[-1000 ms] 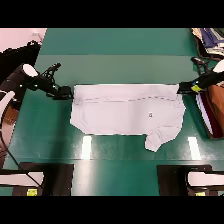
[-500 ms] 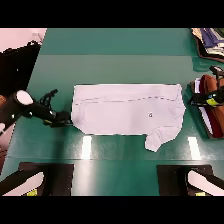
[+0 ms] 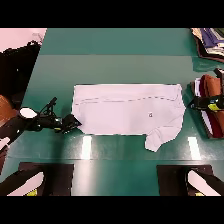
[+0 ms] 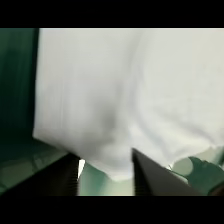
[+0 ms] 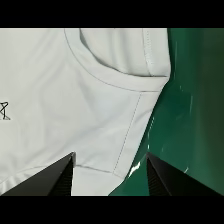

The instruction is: Fold the shirts.

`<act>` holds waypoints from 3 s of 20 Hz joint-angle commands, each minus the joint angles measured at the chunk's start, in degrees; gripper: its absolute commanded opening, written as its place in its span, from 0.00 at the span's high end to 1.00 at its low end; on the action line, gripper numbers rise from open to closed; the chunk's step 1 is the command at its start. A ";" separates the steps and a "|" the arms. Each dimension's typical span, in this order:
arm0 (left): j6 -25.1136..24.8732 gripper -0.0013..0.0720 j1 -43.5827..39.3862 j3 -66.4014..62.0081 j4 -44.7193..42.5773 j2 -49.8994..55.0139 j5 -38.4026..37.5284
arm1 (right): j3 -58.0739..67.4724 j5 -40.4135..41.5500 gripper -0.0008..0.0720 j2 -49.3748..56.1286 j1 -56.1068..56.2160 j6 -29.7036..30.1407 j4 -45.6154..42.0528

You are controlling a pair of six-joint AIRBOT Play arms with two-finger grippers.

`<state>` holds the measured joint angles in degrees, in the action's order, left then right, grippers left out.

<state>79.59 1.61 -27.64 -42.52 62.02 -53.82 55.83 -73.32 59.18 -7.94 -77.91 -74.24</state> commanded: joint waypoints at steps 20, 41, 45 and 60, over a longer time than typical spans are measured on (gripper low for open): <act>-5.07 0.95 0.04 -2.25 0.02 -0.42 -2.95 | -29.05 6.88 0.86 -1.05 -0.26 -0.04 10.12; 6.14 0.96 0.04 -9.42 -18.99 -22.49 -15.08 | -9.51 -4.11 0.97 -11.30 5.40 0.85 5.49; 5.88 0.96 0.04 -9.51 -18.60 -14.01 -10.95 | -0.20 0.11 0.97 2.58 10.49 0.96 5.46; 2.47 0.95 0.04 -21.90 -13.25 11.67 4.92 | 23.23 -1.64 0.97 28.68 11.52 0.81 5.79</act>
<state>82.87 1.63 -48.23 -57.71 70.83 -52.62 76.51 -74.35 84.47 3.53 -77.01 -68.55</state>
